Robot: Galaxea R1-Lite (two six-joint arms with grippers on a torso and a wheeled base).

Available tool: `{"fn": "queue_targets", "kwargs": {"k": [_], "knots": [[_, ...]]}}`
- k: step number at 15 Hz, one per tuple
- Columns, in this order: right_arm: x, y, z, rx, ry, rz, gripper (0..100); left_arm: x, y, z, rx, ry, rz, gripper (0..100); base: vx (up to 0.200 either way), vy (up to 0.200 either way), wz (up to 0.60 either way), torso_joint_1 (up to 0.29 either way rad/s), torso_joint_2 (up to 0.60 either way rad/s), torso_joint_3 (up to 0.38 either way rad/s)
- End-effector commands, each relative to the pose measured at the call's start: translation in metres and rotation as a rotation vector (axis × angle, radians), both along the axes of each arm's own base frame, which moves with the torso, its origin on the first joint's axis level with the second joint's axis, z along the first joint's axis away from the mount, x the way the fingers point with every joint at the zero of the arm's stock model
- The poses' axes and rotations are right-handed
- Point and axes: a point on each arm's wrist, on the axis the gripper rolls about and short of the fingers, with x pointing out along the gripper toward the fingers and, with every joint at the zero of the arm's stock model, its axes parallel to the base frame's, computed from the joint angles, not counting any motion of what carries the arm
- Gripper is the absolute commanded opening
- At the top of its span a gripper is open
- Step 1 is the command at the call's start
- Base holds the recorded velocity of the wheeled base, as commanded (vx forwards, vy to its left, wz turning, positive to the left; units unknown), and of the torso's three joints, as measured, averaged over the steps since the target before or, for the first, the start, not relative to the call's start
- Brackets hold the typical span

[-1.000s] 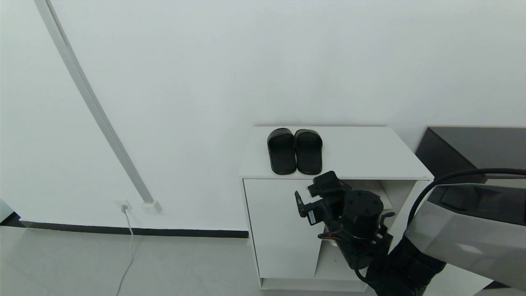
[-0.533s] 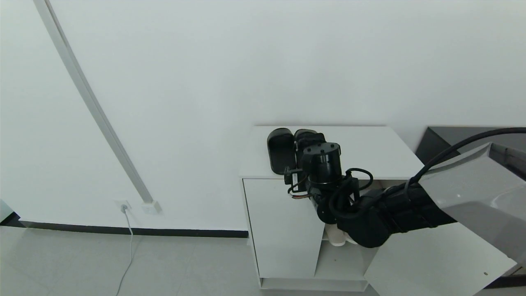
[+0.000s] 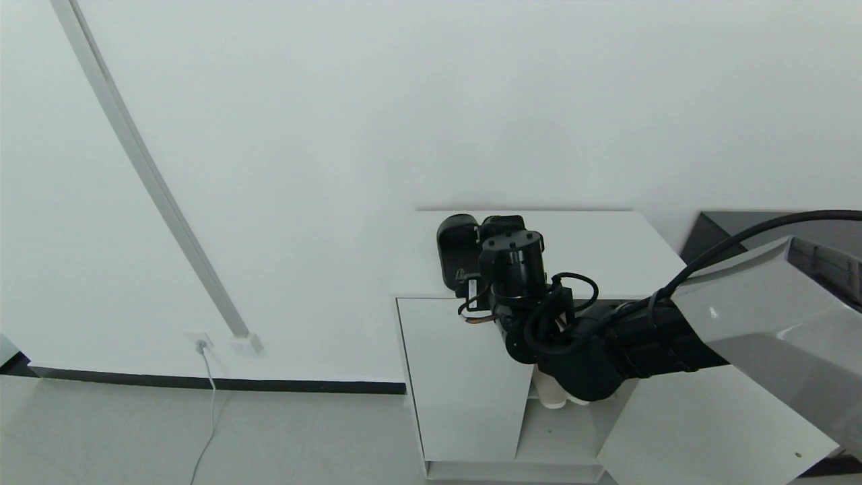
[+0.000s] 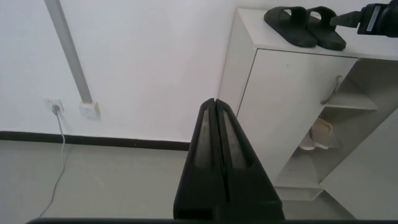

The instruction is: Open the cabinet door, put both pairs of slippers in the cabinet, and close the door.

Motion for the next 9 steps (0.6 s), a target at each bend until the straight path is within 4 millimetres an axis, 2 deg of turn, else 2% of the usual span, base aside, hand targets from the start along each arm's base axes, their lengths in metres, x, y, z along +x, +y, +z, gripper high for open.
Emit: {"fn": "queue_targets", "kwargs": {"k": [1,4,9], "knots": [[0.002,0.001,-0.005,-0.006,0.006,-0.001,100,0.000,0.000,0.000,0.000,0.000,0.001,0,0.200,0.000,0.00,-0.002,0.00,-0.002],[0.005,0.004,-0.016,-0.019,0.022,-0.001,100,0.000,0.000,0.000,0.000,0.002,0.001,0,0.200,0.000,0.00,0.014,0.00,-0.002],[0.020,0.010,-0.029,-0.023,0.021,-0.016,100,0.000,0.000,0.000,-0.003,0.000,0.002,0,0.200,0.000,0.00,0.000,0.00,0.000]]}}
